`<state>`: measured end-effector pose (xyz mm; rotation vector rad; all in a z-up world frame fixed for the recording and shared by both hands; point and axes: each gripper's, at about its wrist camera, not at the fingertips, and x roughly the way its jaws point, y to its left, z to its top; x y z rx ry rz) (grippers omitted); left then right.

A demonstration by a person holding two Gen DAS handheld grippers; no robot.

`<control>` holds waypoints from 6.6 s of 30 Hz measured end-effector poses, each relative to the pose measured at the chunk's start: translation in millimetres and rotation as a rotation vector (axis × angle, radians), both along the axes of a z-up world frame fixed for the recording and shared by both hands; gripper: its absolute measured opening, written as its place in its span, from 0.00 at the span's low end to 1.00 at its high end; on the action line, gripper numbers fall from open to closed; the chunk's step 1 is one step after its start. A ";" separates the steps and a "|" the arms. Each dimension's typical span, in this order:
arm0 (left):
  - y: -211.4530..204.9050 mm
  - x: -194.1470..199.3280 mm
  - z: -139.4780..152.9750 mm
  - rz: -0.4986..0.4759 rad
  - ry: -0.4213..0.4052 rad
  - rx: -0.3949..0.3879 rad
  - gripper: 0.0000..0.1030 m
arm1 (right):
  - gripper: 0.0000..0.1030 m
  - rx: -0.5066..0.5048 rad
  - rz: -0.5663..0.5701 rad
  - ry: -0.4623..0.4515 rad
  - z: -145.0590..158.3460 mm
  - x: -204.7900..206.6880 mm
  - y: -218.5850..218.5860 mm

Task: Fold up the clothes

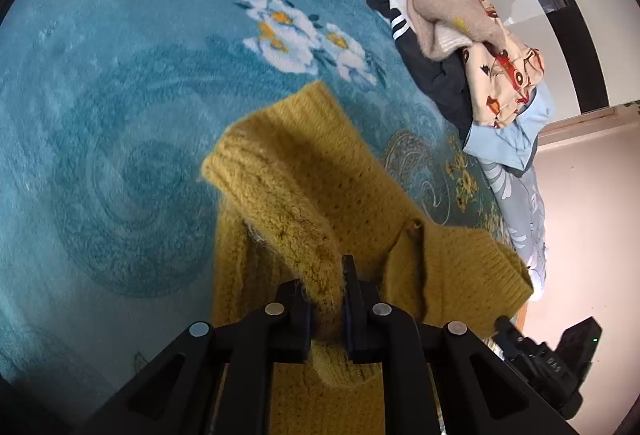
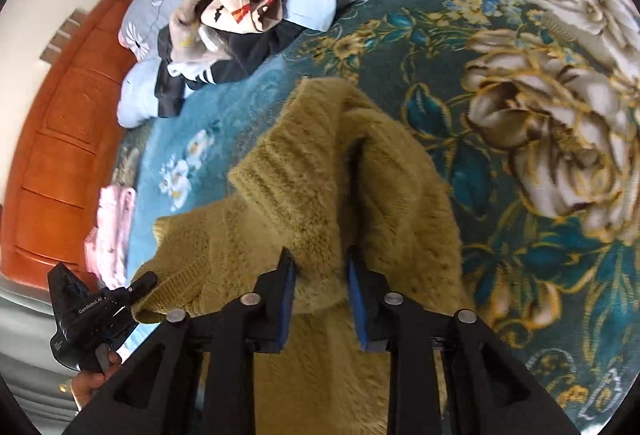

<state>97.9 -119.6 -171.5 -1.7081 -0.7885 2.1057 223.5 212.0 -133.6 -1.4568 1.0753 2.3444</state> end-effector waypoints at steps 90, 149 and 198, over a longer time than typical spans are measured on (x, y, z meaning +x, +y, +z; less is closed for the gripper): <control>-62.9 -21.1 -22.3 0.196 -0.041 0.012 0.12 | 0.28 -0.014 -0.067 -0.182 -40.8 40.2 63.0; -55.3 4.4 7.9 0.030 -0.075 -0.113 0.10 | 0.08 0.275 -0.197 -0.518 4.5 139.4 72.8; 11.3 -211.0 -7.5 -0.144 0.068 -0.085 0.62 | 0.39 0.496 0.308 -0.169 -10.5 -180.8 -26.2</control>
